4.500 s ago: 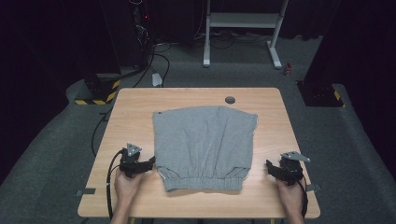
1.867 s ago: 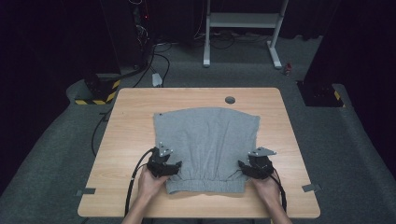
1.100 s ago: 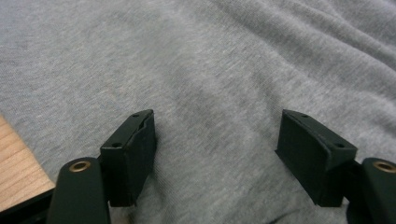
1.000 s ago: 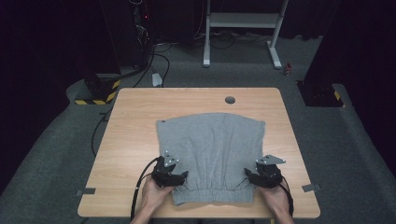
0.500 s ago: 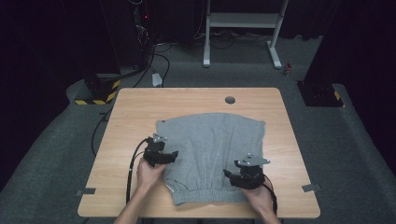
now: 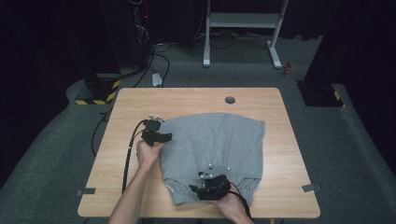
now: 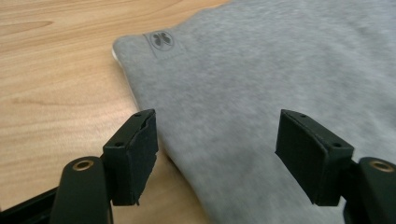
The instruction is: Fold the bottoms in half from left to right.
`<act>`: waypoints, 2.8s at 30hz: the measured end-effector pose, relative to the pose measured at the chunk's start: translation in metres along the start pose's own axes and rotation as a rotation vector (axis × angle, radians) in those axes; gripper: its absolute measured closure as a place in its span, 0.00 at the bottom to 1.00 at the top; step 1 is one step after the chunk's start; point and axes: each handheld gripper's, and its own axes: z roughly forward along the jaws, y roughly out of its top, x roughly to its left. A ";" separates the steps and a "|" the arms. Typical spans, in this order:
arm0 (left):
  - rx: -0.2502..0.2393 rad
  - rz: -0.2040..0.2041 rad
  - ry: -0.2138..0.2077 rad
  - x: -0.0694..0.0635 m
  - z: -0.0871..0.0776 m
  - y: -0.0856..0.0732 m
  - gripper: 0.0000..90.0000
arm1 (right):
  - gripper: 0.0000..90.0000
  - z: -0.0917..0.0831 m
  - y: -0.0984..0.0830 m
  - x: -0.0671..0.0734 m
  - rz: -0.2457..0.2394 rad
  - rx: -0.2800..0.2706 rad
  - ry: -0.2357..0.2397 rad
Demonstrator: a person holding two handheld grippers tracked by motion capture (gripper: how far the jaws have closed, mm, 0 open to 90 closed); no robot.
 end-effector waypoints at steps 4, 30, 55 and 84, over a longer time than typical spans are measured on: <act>-0.007 -0.038 0.011 0.006 0.008 0.001 0.33 | 0.44 0.006 0.003 0.011 -0.038 -0.002 0.028; -0.086 -0.018 0.053 0.011 0.019 0.000 0.76 | 0.36 0.044 0.007 0.054 -0.191 0.129 0.034; -0.150 -0.064 -0.150 0.008 -0.009 0.056 0.96 | 0.84 0.009 0.020 0.048 -0.191 0.093 -0.035; -0.241 -0.128 -0.092 0.063 -0.072 0.056 0.97 | 0.85 0.012 0.058 0.062 -0.161 -0.005 0.081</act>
